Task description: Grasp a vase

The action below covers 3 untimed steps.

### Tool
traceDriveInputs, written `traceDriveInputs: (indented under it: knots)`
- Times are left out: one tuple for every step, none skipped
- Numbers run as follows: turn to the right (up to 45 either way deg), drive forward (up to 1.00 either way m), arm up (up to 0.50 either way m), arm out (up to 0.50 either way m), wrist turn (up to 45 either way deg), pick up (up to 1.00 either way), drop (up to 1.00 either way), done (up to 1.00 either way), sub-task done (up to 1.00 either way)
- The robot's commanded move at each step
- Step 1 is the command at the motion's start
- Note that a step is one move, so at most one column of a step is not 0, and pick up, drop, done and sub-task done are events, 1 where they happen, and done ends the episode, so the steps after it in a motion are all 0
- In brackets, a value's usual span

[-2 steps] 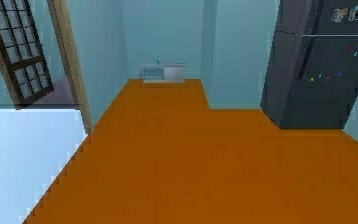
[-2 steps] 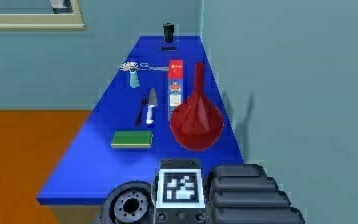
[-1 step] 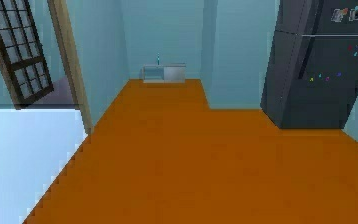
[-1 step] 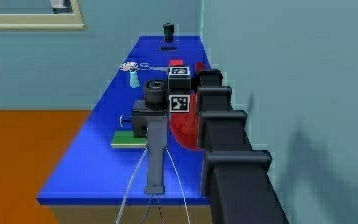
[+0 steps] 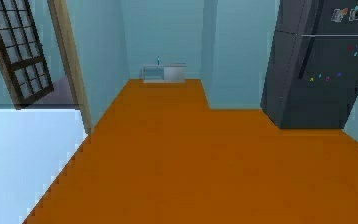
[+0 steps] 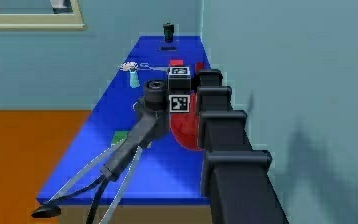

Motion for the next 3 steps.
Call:
traceDriveInputs:
  knots:
    - [0.0,0.0,0.0,0.0,45.0,0.0,0.0,0.0,0.0]
    - [0.0,0.0,0.0,0.0,45.0,0.0,0.0,0.0,0.0]
    - [0.0,0.0,0.0,0.0,45.0,0.0,0.0,0.0,0.0]
